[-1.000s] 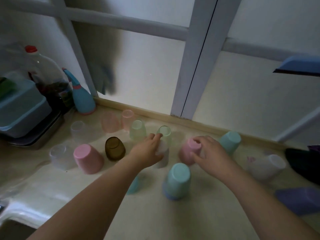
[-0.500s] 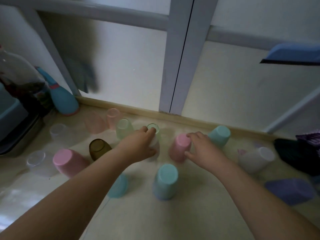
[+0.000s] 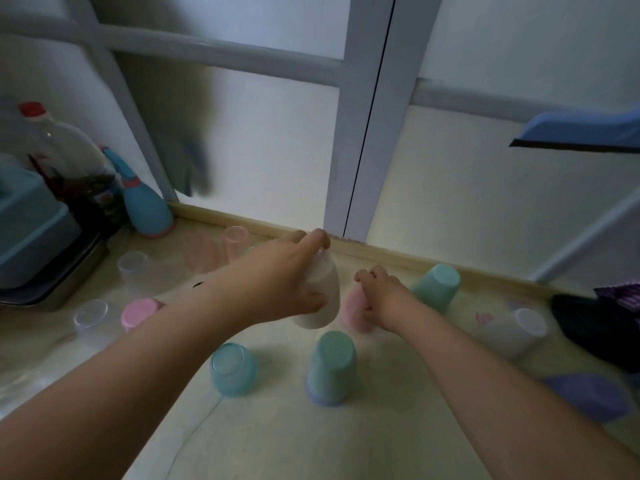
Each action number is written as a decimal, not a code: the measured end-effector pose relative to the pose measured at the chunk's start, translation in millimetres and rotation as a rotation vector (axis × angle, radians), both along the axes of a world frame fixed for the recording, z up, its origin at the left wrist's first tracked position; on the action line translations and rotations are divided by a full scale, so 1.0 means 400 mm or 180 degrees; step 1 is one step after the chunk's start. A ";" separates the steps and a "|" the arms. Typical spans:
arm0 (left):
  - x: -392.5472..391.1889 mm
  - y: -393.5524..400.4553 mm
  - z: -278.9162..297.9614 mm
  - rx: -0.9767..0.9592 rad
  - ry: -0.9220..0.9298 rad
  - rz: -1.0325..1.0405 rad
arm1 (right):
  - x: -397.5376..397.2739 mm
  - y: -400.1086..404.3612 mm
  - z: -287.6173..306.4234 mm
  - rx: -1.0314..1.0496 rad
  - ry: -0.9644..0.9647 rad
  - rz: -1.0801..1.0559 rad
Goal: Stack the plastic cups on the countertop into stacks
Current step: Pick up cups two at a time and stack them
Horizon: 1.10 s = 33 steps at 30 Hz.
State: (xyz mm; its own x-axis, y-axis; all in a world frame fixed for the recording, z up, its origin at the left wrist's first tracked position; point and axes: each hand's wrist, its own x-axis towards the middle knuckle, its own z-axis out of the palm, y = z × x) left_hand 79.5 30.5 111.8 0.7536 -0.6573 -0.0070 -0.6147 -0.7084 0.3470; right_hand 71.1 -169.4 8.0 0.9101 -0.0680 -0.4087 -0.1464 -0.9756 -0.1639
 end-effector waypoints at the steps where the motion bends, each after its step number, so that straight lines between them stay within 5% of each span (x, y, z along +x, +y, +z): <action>1: -0.016 -0.005 0.018 0.0016 -0.0052 -0.0062 | -0.008 -0.007 0.025 0.0042 -0.0088 -0.0014; 10: -0.110 -0.068 -0.019 0.0152 0.0097 -0.0308 | -0.136 -0.051 0.247 0.0039 -0.1043 0.0225; 18: -0.161 -0.071 -0.119 0.0263 0.0404 -0.0199 | -0.216 -0.050 0.301 0.0048 -0.1169 0.0305; 24: -0.184 -0.038 -0.101 0.0109 0.0244 -0.0070 | -0.241 -0.025 0.329 0.0126 -0.1134 0.0422; 33: -0.160 0.086 -0.025 0.0541 -0.0753 0.0281 | -0.238 0.118 0.383 0.0004 -0.1101 0.1135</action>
State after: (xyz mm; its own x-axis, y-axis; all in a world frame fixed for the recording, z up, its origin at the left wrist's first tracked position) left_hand 15.4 65.0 101.6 0.8015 -0.5937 0.0712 -0.5978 -0.7983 0.0736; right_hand -24.0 -122.2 161.3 0.9589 0.2726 -0.0785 0.2595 -0.9548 -0.1451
